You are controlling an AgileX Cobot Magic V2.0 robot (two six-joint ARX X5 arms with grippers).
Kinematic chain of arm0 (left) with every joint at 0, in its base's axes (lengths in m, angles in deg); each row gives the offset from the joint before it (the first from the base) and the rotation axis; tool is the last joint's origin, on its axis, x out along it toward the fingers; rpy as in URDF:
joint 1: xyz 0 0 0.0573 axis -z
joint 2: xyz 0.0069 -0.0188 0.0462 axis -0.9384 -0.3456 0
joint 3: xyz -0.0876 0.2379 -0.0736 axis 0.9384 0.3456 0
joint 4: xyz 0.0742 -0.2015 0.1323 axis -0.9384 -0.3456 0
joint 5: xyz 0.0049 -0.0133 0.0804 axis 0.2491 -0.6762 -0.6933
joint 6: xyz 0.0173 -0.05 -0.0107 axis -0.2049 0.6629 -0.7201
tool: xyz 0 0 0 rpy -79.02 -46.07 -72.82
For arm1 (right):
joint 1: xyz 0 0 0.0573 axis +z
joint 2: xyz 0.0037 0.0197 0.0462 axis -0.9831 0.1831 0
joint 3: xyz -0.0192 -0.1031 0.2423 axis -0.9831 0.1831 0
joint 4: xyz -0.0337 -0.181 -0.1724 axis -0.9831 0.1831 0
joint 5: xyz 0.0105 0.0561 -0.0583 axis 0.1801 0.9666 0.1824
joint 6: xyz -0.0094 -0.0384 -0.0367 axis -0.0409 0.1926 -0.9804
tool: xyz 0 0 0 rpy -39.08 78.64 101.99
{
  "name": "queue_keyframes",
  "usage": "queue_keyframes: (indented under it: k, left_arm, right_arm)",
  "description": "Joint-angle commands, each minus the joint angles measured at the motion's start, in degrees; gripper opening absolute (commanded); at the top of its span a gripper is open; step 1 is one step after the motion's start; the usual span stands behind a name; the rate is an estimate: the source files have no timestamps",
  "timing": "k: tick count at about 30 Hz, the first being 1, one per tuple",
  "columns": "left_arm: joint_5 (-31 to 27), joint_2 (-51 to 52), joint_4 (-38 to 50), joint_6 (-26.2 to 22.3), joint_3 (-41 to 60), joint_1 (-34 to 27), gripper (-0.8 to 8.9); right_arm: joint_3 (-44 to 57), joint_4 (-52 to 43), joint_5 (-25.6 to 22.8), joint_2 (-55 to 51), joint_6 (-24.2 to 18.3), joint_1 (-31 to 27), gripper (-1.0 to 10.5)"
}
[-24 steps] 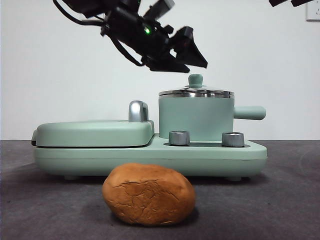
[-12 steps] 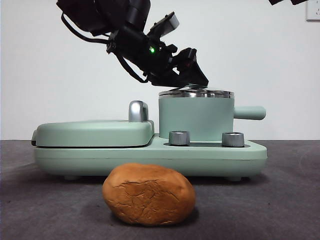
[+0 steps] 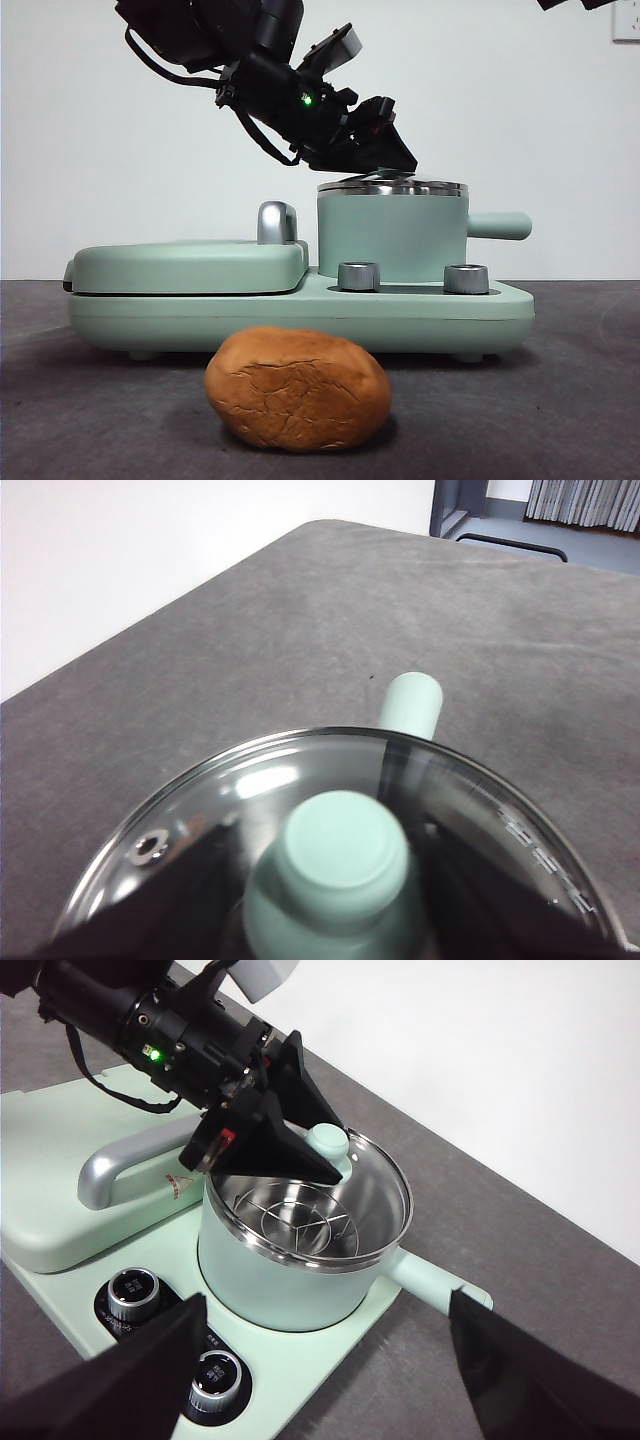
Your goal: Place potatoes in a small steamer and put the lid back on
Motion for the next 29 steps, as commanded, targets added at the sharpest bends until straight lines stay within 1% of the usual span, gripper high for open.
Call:
queue_keyframes:
  k: [1,5,15,26,29]
  left_arm:
    - [-0.2,-1.5,0.1,-0.3,-1.5,0.3,1.04]
    - [-0.2,-1.5,0.1,-0.3,-1.5,0.3,0.11]
    - [-0.5,0.2,-0.2,-0.4,-1.5,0.1,0.09]
    - [-1.1,8.5,-0.6,-0.3,-1.6,-2.1,0.09]
    - [-1.1,11.6,-2.8,-0.3,-1.6,-3.0,0.09]
  right_arm:
    - [-1.0,-0.6,-0.2,0.4,1.0,0.2,3.8]
    - [-1.0,-0.5,-0.2,0.4,1.0,0.2,3.8]
    - [-1.0,-0.5,-0.2,0.4,1.0,0.2,3.8]
    - [-1.0,-0.5,-0.2,0.4,1.0,0.2,3.8]
    - [-1.0,-0.5,-0.2,0.4,1.0,0.2,3.8]
